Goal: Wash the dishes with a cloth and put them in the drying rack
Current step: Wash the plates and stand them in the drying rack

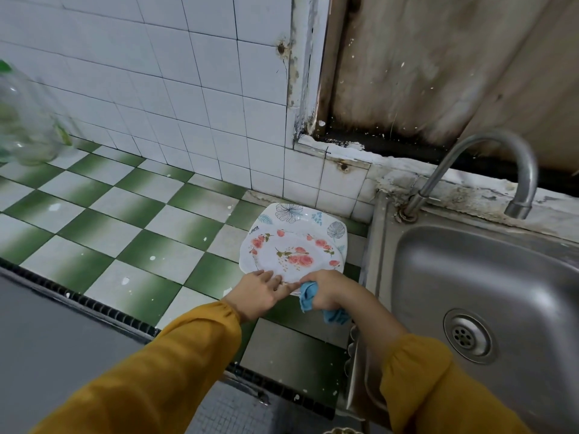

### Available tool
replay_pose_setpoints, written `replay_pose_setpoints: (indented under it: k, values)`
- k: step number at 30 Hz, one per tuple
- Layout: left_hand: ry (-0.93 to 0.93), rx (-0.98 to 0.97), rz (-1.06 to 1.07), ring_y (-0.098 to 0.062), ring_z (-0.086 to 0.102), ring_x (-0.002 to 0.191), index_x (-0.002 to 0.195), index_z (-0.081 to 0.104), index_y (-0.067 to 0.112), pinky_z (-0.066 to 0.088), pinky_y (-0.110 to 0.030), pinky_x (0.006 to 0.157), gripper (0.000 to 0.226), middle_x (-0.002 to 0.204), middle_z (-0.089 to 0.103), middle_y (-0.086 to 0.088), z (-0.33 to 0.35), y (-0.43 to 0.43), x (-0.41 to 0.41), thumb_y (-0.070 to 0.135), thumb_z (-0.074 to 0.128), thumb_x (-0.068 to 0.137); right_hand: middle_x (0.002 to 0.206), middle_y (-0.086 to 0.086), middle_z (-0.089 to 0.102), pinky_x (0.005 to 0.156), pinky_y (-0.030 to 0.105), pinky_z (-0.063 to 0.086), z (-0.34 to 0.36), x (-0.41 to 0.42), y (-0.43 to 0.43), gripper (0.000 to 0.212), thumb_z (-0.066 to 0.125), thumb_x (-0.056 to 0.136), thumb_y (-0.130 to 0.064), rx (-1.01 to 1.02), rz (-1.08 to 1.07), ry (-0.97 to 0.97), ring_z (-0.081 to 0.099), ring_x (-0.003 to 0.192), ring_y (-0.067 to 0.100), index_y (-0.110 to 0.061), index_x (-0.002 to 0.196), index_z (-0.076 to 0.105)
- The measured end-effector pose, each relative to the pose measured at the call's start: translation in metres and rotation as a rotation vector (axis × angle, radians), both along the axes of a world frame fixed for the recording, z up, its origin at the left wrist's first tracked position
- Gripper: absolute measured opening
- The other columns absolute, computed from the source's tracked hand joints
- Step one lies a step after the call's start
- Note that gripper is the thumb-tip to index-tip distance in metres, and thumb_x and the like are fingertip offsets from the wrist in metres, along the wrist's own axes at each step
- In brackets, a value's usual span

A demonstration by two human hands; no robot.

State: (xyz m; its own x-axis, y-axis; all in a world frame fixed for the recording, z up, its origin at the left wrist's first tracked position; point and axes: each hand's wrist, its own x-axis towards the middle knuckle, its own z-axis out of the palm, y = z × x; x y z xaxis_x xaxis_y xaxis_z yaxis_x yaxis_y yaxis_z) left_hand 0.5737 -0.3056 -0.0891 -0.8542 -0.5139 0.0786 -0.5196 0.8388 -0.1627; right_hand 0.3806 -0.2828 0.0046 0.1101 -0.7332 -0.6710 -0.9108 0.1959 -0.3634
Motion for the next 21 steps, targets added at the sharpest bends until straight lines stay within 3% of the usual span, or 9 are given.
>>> replay_pose_setpoints:
  k: [7,11,14,17,19,21]
  values:
    - [0.151,-0.055,-0.039,-0.027,0.069,0.075,0.135,0.039,0.017,0.060,-0.036,0.065,0.071,0.090,0.071,-0.012,0.010,0.000,0.001,0.019,0.080,0.076,0.129,0.011,0.051,0.090,0.034,0.053,0.011,-0.007,0.009,0.063,0.059,0.088,-0.005,-0.078,-0.052,-0.076,0.056,0.105,0.027,-0.030,0.143,0.043]
    - [0.307,-0.050,0.000,-0.024,0.066,0.066,0.135,0.040,0.017,0.057,-0.033,0.056,0.042,0.085,0.071,-0.008,0.022,-0.008,-0.003,0.019,0.044,0.094,0.133,0.009,0.052,0.082,0.028,0.050,0.017,-0.016,0.011,0.065,0.057,0.086,-0.006,-0.237,-0.135,-0.122,0.056,0.100,0.024,-0.035,0.142,0.045]
    - [0.462,-0.063,0.090,-0.021,0.063,0.058,0.130,0.046,0.019,0.050,-0.026,0.046,0.043,0.076,0.071,-0.001,0.044,-0.012,-0.012,0.016,0.041,0.087,0.142,0.001,0.049,0.090,0.022,0.042,0.020,-0.024,0.013,0.069,0.058,0.083,-0.003,-0.445,-0.260,-0.235,0.054,0.117,0.021,-0.033,0.144,0.044]
    - [0.639,-0.035,0.250,-0.022,0.059,0.051,0.126,0.049,0.023,0.044,-0.025,0.040,0.043,0.068,0.068,-0.002,0.061,-0.016,-0.019,0.013,0.037,0.086,0.155,-0.003,0.032,0.103,0.028,0.037,0.019,-0.024,0.010,0.075,0.058,0.082,-0.001,-0.618,-0.283,-0.271,0.038,0.137,0.019,-0.034,0.147,0.038]
    - [0.680,-0.011,0.310,-0.025,0.058,0.051,0.126,0.047,0.025,0.045,-0.028,0.040,0.044,0.067,0.067,-0.005,0.066,-0.018,-0.022,0.014,0.034,0.085,0.159,-0.004,0.024,0.102,0.029,0.037,0.018,-0.020,0.007,0.081,0.057,0.083,0.000,-0.649,-0.258,-0.259,0.033,0.141,0.018,-0.039,0.149,0.030]
    - [0.696,0.001,0.324,-0.026,0.058,0.051,0.127,0.047,0.023,0.047,-0.029,0.041,0.044,0.068,0.067,-0.007,0.068,-0.019,-0.025,0.014,0.034,0.085,0.157,-0.004,0.026,0.095,0.031,0.043,0.018,-0.015,0.003,0.085,0.056,0.085,-0.001,-0.656,-0.250,-0.279,0.043,0.132,0.022,-0.043,0.150,0.024]
